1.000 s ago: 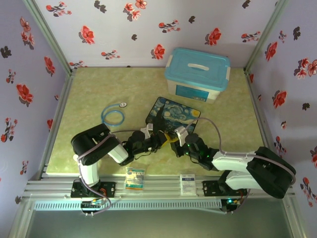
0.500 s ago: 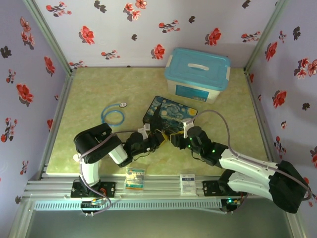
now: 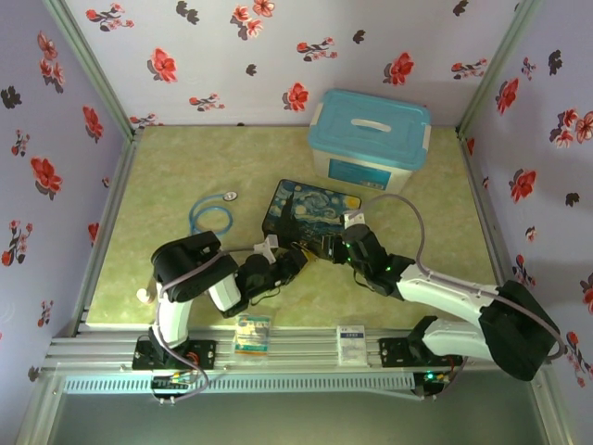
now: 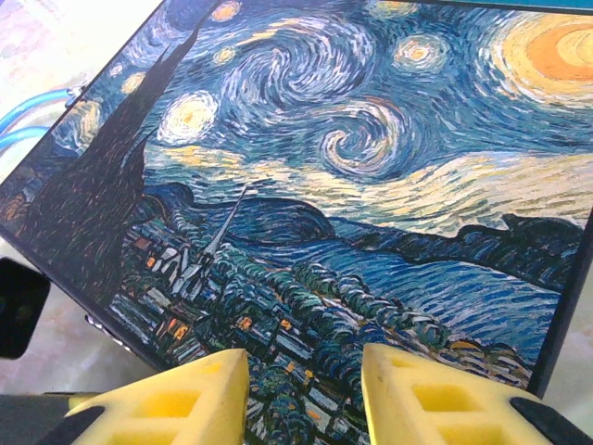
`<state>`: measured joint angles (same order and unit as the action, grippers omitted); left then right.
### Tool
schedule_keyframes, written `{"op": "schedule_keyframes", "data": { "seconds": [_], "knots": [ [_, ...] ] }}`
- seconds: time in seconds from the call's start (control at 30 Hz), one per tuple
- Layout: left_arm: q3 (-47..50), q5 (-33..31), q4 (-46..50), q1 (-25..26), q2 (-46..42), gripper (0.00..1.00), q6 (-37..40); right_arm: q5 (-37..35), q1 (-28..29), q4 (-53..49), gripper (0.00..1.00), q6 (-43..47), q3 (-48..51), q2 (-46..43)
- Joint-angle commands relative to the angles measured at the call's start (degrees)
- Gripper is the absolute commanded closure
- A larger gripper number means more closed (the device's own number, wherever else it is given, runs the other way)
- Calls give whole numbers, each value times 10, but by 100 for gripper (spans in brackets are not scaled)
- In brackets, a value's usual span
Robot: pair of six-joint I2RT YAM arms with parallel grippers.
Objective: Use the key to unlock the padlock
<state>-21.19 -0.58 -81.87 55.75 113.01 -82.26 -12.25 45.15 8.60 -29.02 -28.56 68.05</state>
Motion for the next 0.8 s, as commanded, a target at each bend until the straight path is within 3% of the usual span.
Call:
{"op": "schedule_keyframes", "data": {
  "seconds": [0.0, 0.23, 0.37, 0.5, 0.6, 0.77],
  "knots": [
    [3, -130, 68, 22, 12, 58, 35, -9, -7, -25, 63, -21, 18, 18],
    [-20, -262, 89, 82, 61, 52, 36, -14, -16, -24, 63, -17, 20, 16],
    [-61, -292, 160, 104, 85, 48, 43, -18, -21, -19, 63, -18, 33, 5],
    [-88, -348, 309, 125, 42, 49, 64, -16, -31, -23, 63, -14, 37, -6],
    [-89, -367, 376, 131, 3, 46, 71, -8, -43, -36, 62, -10, 36, -20],
    [-98, -369, 407, 130, -10, 41, 84, 10, -88, -64, 59, -11, 23, -36]
  ]
}}
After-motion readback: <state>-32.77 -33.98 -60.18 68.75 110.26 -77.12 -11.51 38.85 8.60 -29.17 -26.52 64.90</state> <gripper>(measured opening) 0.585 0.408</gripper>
